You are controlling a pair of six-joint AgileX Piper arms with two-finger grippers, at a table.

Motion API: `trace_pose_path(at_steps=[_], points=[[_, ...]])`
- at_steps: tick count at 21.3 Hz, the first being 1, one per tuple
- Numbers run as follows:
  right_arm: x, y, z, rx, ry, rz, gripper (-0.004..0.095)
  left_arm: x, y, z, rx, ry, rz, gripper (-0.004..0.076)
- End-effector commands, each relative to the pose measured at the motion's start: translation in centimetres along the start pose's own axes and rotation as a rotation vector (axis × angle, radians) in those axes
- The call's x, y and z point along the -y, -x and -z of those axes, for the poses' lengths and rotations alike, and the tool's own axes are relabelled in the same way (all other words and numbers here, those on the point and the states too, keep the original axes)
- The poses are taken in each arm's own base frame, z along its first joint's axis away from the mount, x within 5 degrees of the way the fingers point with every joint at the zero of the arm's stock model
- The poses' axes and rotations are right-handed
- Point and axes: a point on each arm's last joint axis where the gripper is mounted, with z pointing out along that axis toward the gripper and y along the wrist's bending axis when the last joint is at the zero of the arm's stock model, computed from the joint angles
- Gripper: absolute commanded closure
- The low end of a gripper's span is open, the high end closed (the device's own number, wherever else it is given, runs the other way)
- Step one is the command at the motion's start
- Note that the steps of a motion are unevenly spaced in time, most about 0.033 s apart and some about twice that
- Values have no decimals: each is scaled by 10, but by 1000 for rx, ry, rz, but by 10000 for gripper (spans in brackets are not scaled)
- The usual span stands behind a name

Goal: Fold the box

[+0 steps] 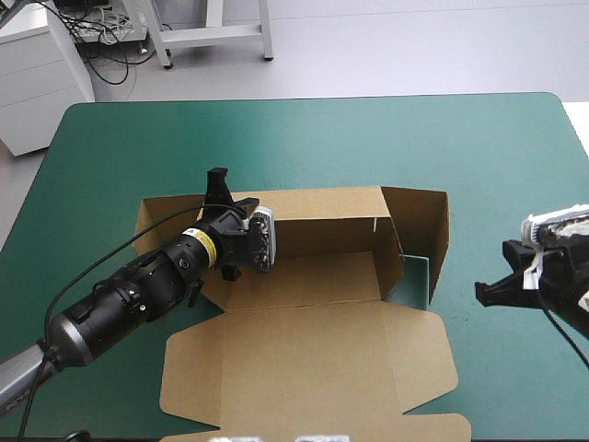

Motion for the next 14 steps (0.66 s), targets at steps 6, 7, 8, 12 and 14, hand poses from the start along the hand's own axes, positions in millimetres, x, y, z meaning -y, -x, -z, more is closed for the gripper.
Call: trace_pose_path(at_steps=[6, 7, 8, 12, 14], points=[[13, 82, -10, 53, 10, 33, 620, 9, -2, 2, 14, 1, 40, 756], [14, 90, -13, 63, 18, 32, 430, 12, -4, 2, 8, -9, 45, 756], [15, 98, -15, 79, 22, 29, 268, 14, -5, 1, 5, -14, 41, 756], [22, 121, -44, 55, 37, 25, 102, 14, -4, 1, 17, -12, 46, 756], [25, 126, -60, 29, 51, 15, 102, 14, -3, 1, 19, -11, 46, 756]])
